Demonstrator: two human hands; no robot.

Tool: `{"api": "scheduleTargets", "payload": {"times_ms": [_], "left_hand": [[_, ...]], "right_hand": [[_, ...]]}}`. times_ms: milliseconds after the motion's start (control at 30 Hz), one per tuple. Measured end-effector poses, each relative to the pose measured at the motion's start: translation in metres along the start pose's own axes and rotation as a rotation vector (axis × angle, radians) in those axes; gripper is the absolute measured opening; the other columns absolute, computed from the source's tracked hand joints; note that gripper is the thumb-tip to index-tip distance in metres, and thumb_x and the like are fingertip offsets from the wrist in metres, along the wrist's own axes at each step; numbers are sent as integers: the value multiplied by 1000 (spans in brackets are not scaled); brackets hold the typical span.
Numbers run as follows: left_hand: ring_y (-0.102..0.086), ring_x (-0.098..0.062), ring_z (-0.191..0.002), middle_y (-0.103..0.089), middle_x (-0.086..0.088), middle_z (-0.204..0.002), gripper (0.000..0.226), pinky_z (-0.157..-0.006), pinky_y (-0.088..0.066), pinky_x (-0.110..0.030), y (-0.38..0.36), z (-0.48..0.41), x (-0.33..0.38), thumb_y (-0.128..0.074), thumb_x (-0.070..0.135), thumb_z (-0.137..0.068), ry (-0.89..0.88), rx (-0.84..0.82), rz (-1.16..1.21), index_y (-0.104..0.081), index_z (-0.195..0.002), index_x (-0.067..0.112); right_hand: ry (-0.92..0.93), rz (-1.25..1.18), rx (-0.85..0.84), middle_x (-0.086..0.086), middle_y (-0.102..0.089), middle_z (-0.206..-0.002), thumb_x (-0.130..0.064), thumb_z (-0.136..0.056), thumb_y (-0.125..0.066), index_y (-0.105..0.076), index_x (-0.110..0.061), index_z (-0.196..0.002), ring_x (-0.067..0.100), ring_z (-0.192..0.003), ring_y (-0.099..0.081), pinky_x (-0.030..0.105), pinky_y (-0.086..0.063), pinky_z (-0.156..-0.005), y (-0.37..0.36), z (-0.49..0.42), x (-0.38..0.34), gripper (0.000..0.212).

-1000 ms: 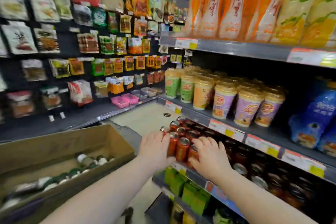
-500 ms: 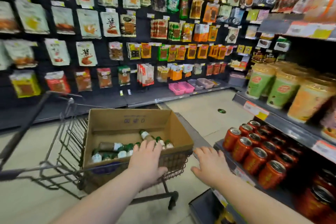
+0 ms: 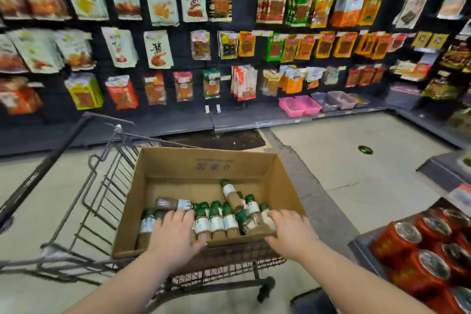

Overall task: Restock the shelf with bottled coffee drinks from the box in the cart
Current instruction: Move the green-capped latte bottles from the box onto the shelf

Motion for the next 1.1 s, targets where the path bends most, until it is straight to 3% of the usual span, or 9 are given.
{"api": "scheduleTargets", "payload": {"times_ms": [467, 867, 1100], "left_hand": [[-24, -23, -141, -27, -2, -153, 83, -115, -25, -42, -48, -71, -40, -48, 64, -85, 141, -178, 69, -18, -148, 20], [-31, -23, -137, -32, -3, -150, 77, -111, -30, -41, -75, -169, -70, -48, 60, -87, -42, -339, 98, -22, -147, 19], [-28, -25, -139, -30, -4, -151, 79, -113, -28, -41, -99, -200, -24, -50, 59, -87, -196, -450, 71, -20, -148, 18]], "right_hand": [[8, -10, -239, 2, -45, -137, -42, -90, -50, -35, -24, -137, 24, -126, -44, 40, -38, -103, -45, -111, 15, 52], [-304, -121, -312, 4, -47, -134, -47, -90, -47, -38, -23, -135, 25, -123, -45, 40, -42, -100, -64, -160, 36, 52], [-433, -208, -379, 8, -45, -135, -40, -91, -49, -34, -20, -138, 29, -123, -45, 41, -43, -101, -101, -161, 55, 53]]}}
Point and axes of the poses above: each hand's wrist, its own z-axis away from the middle knuckle, its own y-axis out of the back of the hand, x = y × z, the point moved 8 cm from there along -z, towards the middle knuckle
